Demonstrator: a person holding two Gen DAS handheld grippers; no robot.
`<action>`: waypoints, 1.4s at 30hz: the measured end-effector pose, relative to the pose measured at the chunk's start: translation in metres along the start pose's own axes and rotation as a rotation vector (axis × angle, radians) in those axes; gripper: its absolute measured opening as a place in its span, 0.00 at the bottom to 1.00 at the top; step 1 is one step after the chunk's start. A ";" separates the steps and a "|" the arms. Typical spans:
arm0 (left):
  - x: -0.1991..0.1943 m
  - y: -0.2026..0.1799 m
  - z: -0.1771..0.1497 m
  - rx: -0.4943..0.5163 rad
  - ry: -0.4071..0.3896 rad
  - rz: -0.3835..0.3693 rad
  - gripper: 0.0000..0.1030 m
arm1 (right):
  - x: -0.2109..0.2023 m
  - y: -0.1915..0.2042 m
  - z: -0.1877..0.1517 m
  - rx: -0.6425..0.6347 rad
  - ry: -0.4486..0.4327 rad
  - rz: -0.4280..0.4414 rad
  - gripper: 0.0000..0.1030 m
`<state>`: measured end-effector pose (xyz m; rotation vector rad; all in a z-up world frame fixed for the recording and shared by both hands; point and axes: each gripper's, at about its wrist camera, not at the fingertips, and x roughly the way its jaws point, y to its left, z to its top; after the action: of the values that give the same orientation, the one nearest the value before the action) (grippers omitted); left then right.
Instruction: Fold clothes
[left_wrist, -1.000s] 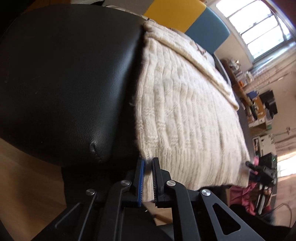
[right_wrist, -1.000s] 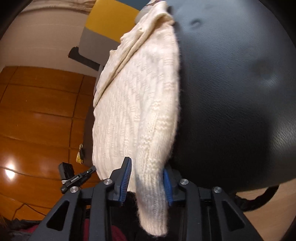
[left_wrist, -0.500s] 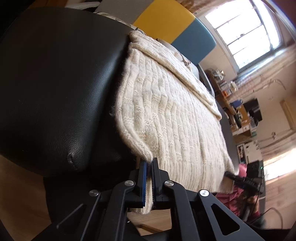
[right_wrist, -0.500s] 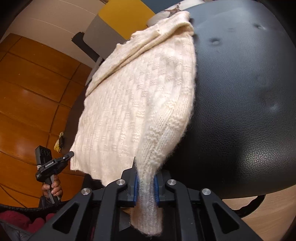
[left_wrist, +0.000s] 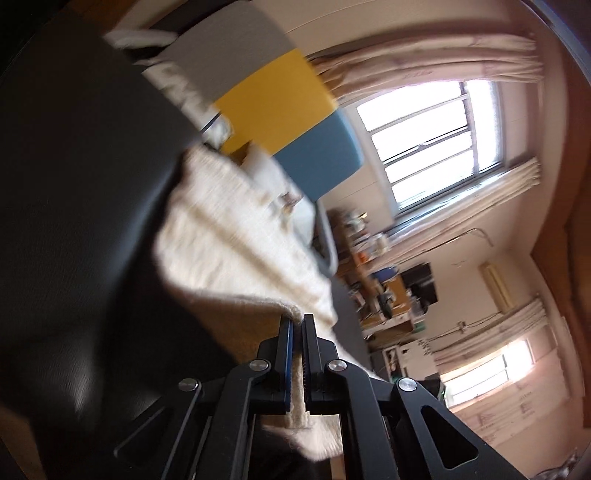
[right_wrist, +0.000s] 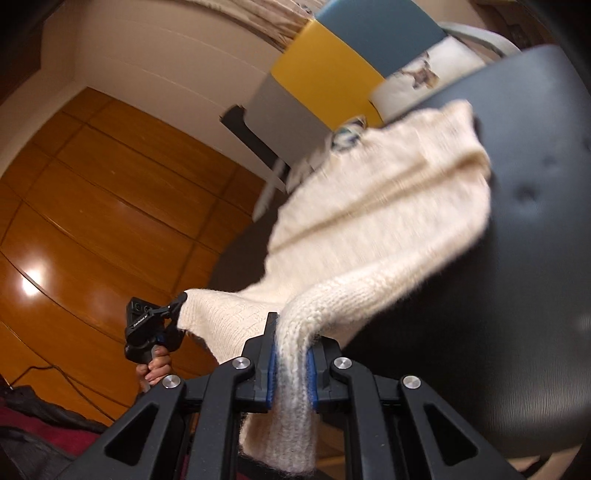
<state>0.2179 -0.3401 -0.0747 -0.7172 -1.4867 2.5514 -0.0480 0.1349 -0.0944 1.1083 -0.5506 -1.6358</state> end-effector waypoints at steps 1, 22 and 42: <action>0.005 -0.005 0.010 0.010 -0.006 -0.011 0.04 | 0.000 0.002 0.008 -0.004 -0.016 0.015 0.11; 0.189 0.047 0.200 -0.106 -0.015 0.175 0.04 | 0.099 -0.116 0.210 0.253 -0.068 -0.190 0.11; 0.159 0.097 0.158 -0.220 -0.096 0.331 0.08 | 0.090 -0.039 0.176 -0.089 0.039 -0.230 0.30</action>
<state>0.0211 -0.4656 -0.1466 -0.9543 -1.8400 2.7144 -0.2234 0.0367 -0.0785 1.1687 -0.3304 -1.8135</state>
